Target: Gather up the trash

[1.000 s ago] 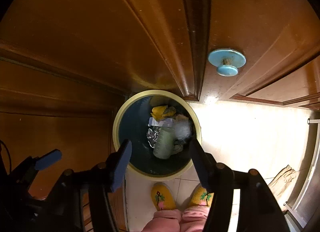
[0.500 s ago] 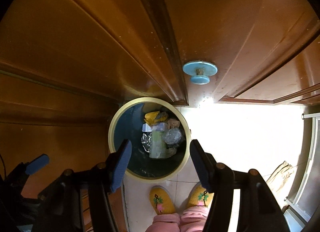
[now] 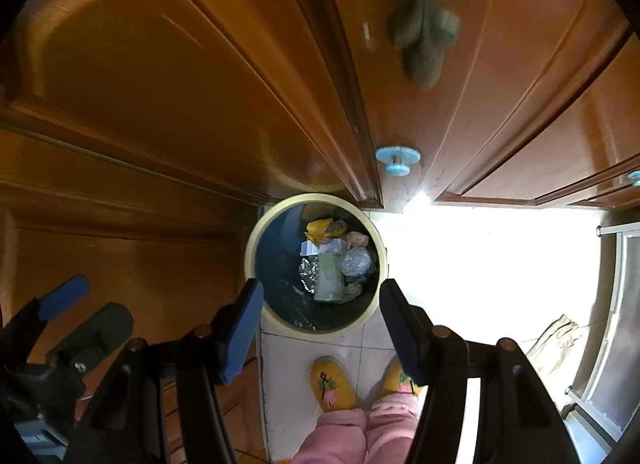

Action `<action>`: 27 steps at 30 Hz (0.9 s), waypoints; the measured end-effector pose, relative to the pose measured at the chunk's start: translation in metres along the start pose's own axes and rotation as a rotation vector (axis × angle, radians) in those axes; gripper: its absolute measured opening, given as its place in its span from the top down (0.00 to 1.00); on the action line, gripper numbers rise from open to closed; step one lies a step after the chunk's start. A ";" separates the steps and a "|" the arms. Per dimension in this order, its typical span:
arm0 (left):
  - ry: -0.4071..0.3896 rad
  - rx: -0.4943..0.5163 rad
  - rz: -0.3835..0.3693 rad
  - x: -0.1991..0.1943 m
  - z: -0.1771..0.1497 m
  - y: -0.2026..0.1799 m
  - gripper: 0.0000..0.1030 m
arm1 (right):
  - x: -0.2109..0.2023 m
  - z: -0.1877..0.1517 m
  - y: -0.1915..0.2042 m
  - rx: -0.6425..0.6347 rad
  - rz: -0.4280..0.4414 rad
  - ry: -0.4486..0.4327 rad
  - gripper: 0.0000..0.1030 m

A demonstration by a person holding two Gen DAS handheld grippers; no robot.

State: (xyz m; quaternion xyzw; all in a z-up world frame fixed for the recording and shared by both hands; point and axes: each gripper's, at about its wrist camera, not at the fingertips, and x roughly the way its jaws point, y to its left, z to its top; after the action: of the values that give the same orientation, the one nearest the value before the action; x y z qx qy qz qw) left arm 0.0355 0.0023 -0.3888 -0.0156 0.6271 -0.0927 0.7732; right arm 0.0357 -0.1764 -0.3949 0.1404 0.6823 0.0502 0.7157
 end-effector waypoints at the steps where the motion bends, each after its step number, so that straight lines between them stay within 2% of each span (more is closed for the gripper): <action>1: -0.007 0.005 0.000 -0.008 0.002 -0.003 0.02 | -0.008 0.000 0.002 0.000 0.000 -0.004 0.41; 12: -0.115 0.059 -0.013 -0.146 0.026 -0.039 0.01 | -0.139 -0.002 0.026 -0.002 0.006 -0.085 0.41; 16: -0.158 0.055 -0.026 -0.199 0.032 -0.046 0.01 | -0.193 -0.001 0.035 -0.013 0.018 -0.140 0.41; 21: -0.215 0.047 -0.006 -0.262 0.037 -0.052 0.01 | -0.262 -0.001 0.054 -0.037 0.030 -0.223 0.41; 27: -0.279 0.058 0.007 -0.320 0.042 -0.060 0.01 | -0.328 -0.004 0.069 -0.047 0.036 -0.314 0.41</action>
State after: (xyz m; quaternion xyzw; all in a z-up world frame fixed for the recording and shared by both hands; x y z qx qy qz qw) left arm 0.0058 -0.0085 -0.0617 -0.0037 0.5106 -0.1053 0.8533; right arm 0.0188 -0.1968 -0.0607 0.1418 0.5580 0.0562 0.8157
